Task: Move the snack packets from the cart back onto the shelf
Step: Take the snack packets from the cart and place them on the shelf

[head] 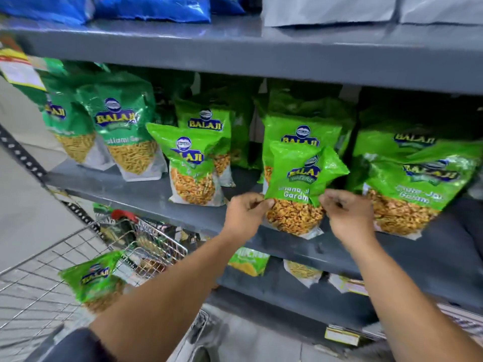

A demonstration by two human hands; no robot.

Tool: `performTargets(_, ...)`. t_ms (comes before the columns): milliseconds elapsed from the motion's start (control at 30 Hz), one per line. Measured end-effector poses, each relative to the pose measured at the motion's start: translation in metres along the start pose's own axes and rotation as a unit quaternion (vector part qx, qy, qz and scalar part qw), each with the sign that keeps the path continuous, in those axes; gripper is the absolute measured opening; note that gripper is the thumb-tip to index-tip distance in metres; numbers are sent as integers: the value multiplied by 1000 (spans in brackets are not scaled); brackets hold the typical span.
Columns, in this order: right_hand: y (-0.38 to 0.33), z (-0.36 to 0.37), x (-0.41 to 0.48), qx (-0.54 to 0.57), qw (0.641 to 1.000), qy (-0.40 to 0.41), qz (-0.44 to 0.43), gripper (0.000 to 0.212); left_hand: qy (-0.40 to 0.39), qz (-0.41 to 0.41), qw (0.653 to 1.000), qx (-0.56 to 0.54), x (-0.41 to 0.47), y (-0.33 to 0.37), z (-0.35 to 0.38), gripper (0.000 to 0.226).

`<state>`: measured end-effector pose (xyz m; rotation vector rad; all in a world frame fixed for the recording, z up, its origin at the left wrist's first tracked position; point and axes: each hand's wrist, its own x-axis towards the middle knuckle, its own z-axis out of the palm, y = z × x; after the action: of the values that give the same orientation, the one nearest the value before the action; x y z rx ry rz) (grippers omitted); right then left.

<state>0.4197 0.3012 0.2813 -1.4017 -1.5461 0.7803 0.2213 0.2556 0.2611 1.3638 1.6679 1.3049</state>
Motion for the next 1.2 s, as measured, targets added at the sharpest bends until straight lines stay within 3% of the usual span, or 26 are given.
performTargets(233,6,6,-2,38,999,18,20,22,2,-26,999,-28,2,-6,5,42)
performTargets(333,3,8,-5,54,998,27,35,27,-10,-48,998,-38,2,-4,2,29)
performTargets(400,2,10,-11,62,994,92,21,28,-2,-51,997,-54,-3,-3,-6,11)
performTargets(500,-2,17,-43,104,980,170,-21,23,54,-69,995,-38,-24,-17,-40,23)
performTargets(567,-7,42,-71,75,992,93,-41,19,96,-91,991,-22,-50,-35,-82,25)
performTargets(700,-20,74,-113,17,995,-35,-90,27,101,-138,982,78,-94,-70,-132,11)
performTargets(733,-46,156,-127,25,983,-129,-125,25,186,-204,956,100,-127,-109,-212,10)
performTargets(867,-63,232,-148,-30,938,-329,-106,23,276,-313,892,174,-184,-173,-287,26)
performTargets(1000,-67,331,-158,-105,876,-464,-78,28,299,-402,847,179,-199,-221,-334,28)
performTargets(1200,-41,454,-166,-175,774,-602,85,39,250,-455,849,93,-193,-323,-359,56)
